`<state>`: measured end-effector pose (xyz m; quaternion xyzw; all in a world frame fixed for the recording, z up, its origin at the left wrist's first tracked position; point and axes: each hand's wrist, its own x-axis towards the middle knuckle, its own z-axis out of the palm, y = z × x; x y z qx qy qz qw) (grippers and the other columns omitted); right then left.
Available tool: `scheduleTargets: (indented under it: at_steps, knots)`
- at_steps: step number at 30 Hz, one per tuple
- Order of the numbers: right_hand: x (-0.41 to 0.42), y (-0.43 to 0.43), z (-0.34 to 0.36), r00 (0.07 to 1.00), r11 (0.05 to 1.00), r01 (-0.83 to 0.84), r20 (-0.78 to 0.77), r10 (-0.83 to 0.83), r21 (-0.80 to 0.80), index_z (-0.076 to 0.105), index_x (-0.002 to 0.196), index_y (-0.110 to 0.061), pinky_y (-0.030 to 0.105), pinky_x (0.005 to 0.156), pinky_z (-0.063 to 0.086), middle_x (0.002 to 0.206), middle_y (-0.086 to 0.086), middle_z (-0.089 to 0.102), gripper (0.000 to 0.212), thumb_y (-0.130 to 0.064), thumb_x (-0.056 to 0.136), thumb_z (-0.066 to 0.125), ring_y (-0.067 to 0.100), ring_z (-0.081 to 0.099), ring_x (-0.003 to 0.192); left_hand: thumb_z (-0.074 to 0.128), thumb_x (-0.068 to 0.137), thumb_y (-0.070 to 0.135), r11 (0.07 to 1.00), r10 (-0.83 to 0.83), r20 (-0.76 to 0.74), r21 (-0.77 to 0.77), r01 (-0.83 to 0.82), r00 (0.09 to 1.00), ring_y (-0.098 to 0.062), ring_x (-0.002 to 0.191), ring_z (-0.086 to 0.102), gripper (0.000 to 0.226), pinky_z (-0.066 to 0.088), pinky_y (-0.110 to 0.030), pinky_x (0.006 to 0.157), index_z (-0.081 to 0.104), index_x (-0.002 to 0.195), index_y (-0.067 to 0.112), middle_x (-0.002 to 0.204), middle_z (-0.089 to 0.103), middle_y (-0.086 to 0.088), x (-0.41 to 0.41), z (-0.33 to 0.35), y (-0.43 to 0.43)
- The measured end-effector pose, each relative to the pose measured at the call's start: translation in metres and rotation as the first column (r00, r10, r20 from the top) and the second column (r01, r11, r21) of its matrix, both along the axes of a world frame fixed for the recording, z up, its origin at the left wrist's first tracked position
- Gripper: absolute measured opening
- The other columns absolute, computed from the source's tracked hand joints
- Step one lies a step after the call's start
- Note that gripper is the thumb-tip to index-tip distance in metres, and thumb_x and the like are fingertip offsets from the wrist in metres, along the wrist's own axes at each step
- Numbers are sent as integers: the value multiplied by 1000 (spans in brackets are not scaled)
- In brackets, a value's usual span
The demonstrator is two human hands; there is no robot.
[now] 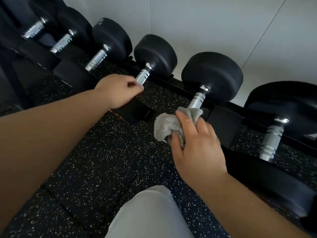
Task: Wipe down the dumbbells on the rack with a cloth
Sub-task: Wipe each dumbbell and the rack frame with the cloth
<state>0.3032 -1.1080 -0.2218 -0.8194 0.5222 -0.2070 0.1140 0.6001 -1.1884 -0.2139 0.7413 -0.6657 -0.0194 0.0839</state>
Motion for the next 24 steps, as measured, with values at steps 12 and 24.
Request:
scheduleTargets:
  at_steps: [12,24]
  knots:
    - [-4,-15,1,996,996,-86,5,86,-6,50,144,-35,41,85,59,120,-3,63,66,-76,92,45,22,64,102,38,93,62,985,75,79,-162,-62,994,-29,106,57,51,44,-43,89,73,106,27,97,71,2,-11,-10,2]
    - [29,-23,8,982,980,-126,-159,102,-151,61,134,-26,44,80,57,115,3,66,62,-63,85,66,26,67,97,46,99,59,992,47,66,-117,-39,997,-23,102,57,38,48,-39,81,73,103,32,95,70,6,-10,-8,0]
